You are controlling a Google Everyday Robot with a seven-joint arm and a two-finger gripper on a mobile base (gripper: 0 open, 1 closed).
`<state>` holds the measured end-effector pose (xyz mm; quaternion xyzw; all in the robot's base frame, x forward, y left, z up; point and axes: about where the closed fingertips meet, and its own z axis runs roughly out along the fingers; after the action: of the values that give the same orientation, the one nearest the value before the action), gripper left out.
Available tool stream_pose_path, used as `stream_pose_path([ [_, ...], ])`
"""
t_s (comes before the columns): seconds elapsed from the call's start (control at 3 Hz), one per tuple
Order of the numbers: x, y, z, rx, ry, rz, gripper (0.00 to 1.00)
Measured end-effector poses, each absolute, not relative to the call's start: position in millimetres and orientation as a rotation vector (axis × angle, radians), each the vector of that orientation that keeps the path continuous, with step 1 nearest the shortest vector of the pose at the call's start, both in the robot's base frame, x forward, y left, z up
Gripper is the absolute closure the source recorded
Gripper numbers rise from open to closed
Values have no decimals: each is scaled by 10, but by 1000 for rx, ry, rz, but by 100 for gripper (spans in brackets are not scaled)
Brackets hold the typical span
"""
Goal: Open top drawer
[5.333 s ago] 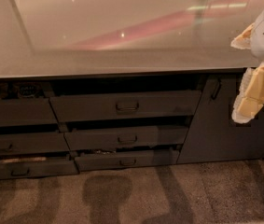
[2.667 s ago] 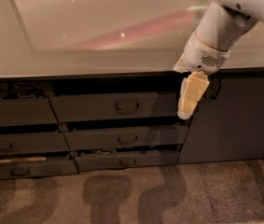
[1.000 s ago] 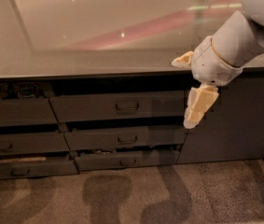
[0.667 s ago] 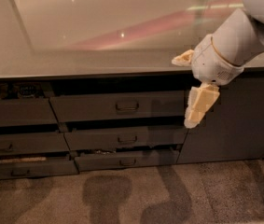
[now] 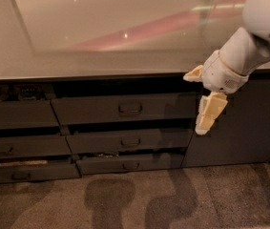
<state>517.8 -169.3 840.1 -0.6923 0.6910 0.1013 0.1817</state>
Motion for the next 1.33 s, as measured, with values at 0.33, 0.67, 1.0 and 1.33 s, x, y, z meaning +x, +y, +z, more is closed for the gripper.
stream_pose_path([
  [0.33,5263,-1767,8066,-1979,2016,367,0],
  [0.67,5262,-1767,8066,-1979,2016,366,0],
  [1.0,5209,-1738,8072,-2007,1949,245,0],
  [1.33,5129,-1724,8087,-2033,1833,103,0],
])
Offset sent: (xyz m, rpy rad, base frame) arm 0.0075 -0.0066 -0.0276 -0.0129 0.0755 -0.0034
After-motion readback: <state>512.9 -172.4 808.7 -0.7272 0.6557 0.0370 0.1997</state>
